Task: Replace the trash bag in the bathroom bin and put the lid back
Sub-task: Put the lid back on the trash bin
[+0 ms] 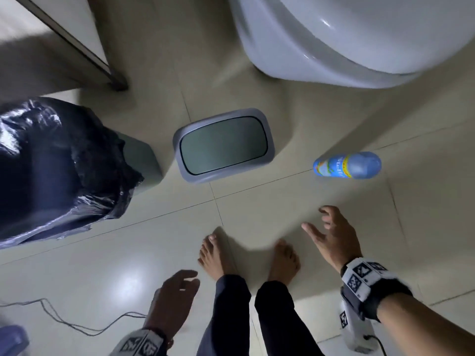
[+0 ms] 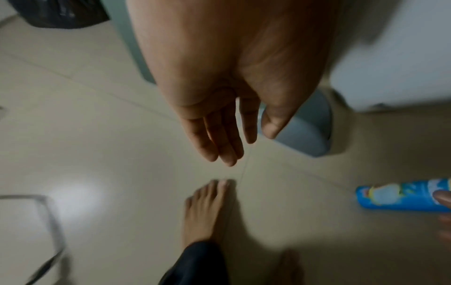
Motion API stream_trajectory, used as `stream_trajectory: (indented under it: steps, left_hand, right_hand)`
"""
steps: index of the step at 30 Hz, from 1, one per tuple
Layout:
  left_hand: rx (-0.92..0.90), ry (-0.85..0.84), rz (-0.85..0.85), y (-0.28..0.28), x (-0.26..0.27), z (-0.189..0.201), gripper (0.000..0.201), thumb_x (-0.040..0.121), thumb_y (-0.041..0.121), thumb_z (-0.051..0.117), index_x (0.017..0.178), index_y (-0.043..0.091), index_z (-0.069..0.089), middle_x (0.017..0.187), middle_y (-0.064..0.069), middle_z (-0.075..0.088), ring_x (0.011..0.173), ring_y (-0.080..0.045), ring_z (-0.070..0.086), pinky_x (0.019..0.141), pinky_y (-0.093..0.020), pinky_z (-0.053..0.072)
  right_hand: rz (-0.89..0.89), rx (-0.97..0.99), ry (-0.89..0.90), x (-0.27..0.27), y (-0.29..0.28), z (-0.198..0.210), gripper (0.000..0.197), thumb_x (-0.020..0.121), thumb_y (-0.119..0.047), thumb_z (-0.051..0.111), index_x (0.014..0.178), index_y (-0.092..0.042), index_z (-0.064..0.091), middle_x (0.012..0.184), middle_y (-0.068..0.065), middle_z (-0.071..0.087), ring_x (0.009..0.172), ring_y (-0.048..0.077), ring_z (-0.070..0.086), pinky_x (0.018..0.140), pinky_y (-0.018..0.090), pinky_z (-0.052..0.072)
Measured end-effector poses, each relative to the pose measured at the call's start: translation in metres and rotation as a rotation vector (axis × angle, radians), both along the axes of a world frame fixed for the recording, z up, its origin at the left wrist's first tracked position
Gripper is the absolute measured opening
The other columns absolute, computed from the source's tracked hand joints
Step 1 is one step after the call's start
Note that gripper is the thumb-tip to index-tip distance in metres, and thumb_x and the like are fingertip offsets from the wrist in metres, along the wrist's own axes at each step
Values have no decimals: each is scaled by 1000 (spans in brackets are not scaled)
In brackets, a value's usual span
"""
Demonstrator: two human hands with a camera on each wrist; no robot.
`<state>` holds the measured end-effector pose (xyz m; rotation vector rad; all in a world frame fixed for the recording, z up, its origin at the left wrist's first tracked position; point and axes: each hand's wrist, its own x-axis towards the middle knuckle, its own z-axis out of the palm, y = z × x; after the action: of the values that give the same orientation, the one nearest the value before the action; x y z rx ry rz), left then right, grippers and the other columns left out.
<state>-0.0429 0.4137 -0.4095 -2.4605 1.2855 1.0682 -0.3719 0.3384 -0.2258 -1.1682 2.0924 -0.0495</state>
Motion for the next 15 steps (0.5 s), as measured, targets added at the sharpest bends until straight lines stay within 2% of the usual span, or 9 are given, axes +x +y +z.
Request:
stream_trajectory:
  steps: [1, 2, 3, 4, 7, 11, 15]
  left_hand:
    - [54, 109, 63, -24, 2, 63, 21, 99, 44, 50, 120, 47, 45, 116, 0, 70, 96, -13, 63, 76, -26, 45]
    - [112, 258, 195, -46, -16, 119, 13, 98, 44, 54, 111, 46, 52, 106, 2, 73, 90, -12, 64, 71, -21, 43]
    - [116, 326, 199, -65, -10, 155, 12, 98, 38, 57, 110, 40, 58, 101, 1, 73, 89, -16, 65, 69, -21, 44]
    - [71, 389, 211, -85, 2, 166, 17, 98, 33, 57, 115, 32, 62, 105, -2, 73, 94, -21, 65, 74, -26, 46]
    - [-40, 376, 162, -151, 2, 168, 34, 99, 33, 57, 131, 23, 59, 120, -7, 70, 115, -29, 62, 95, -35, 47]
    - [-117, 372, 176, -197, 11, 143, 42, 99, 35, 56, 139, 21, 55, 128, -11, 66, 122, -31, 59, 103, -40, 46]
    - [-95, 318, 211, -217, 19, 111, 45, 102, 32, 51, 146, 24, 49, 143, -12, 57, 132, -30, 52, 105, -36, 40]
  right_hand:
    - [13, -3, -12, 10, -11, 2, 52, 76, -32, 77, 117, -10, 54, 110, 17, 65, 105, 34, 62, 92, 42, 48]
    - [25, -7, -24, 19, -23, 3, 51, 78, -33, 75, 119, -11, 54, 112, 17, 65, 106, 34, 62, 93, 42, 47]
    - [46, -17, -37, 27, -38, 2, 51, 79, -34, 73, 120, -11, 54, 114, 17, 64, 108, 33, 61, 94, 41, 46]
    - [72, -28, -50, 35, -53, 1, 50, 80, -35, 72, 121, -12, 54, 115, 16, 64, 109, 32, 60, 95, 40, 46]
    - [153, -64, -74, 51, -95, -8, 49, 84, -36, 67, 125, -13, 53, 118, 16, 63, 112, 29, 59, 95, 37, 45]
    - [231, -39, -55, 63, -143, -27, 53, 87, -43, 60, 131, -15, 50, 121, 18, 62, 113, 33, 58, 97, 38, 44]
    - [262, 53, -34, 66, -177, -58, 54, 89, -44, 56, 137, -20, 45, 129, 17, 58, 116, 33, 56, 99, 36, 41]
